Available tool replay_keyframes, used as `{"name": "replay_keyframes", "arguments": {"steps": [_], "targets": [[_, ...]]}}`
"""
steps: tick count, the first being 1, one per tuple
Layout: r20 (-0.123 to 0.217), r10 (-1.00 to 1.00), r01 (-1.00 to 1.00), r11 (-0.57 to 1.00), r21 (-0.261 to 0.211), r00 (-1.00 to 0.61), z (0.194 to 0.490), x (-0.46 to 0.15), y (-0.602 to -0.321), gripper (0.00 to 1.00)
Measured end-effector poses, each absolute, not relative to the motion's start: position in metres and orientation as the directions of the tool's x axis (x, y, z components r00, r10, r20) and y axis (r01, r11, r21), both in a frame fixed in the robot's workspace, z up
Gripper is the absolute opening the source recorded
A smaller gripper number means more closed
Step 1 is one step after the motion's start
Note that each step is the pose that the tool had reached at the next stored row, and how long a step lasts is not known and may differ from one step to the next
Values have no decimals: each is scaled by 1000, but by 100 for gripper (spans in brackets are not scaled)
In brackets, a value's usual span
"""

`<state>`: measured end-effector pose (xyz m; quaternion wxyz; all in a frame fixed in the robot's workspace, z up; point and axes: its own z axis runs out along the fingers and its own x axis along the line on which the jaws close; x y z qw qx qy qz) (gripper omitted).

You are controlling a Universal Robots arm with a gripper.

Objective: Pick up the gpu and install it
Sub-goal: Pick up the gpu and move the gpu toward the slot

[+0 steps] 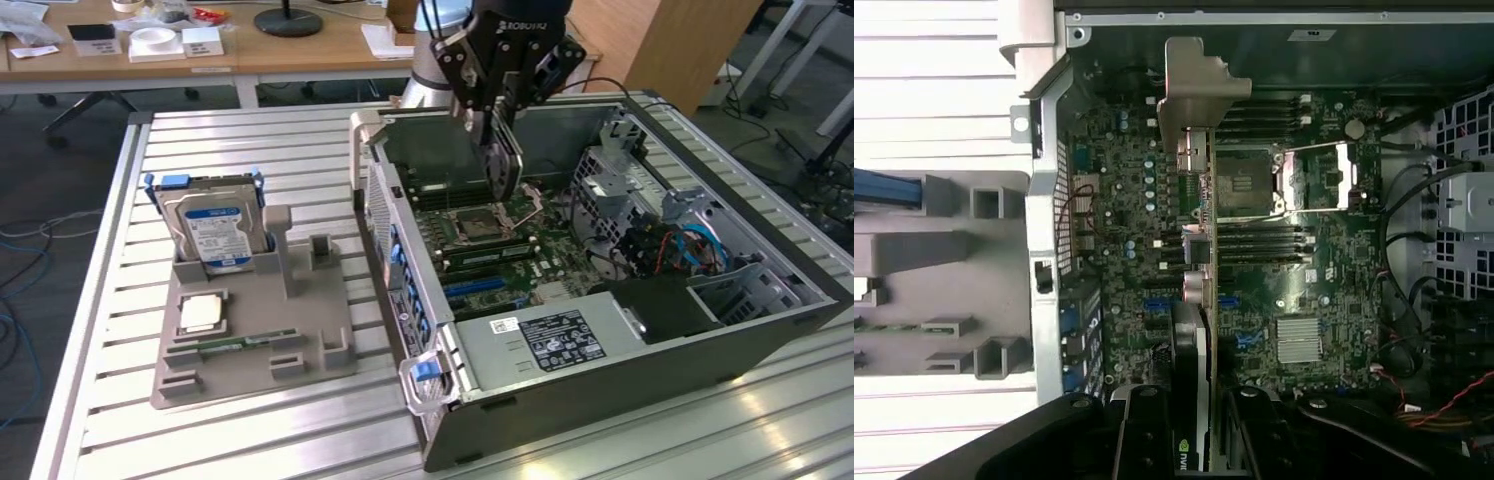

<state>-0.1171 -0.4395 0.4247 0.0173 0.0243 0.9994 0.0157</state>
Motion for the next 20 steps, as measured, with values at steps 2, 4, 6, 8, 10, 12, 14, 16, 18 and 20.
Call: {"name": "replay_keyframes", "arguments": {"steps": [2,4,6,8,10,12,14,16,18,20], "targets": [[-34,49,48,998,32,-998,425,-114,-439,27],[-34,49,48,998,32,-998,425,-109,-439,27],[-34,49,48,998,32,-998,425,-102,-439,27],[-34,49,48,998,32,-998,425,-94,-439,27],[-34,49,48,998,32,-998,425,-85,-438,27],[-34,49,48,998,32,-998,425,-77,-438,27],[-34,49,48,998,32,-998,425,-74,-437,27],[-34,49,48,998,32,-998,425,-71,-437,27],[-34,49,48,998,32,-998,425,-68,-437,27],[-34,49,48,998,32,-998,425,-66,-437,27]]}}
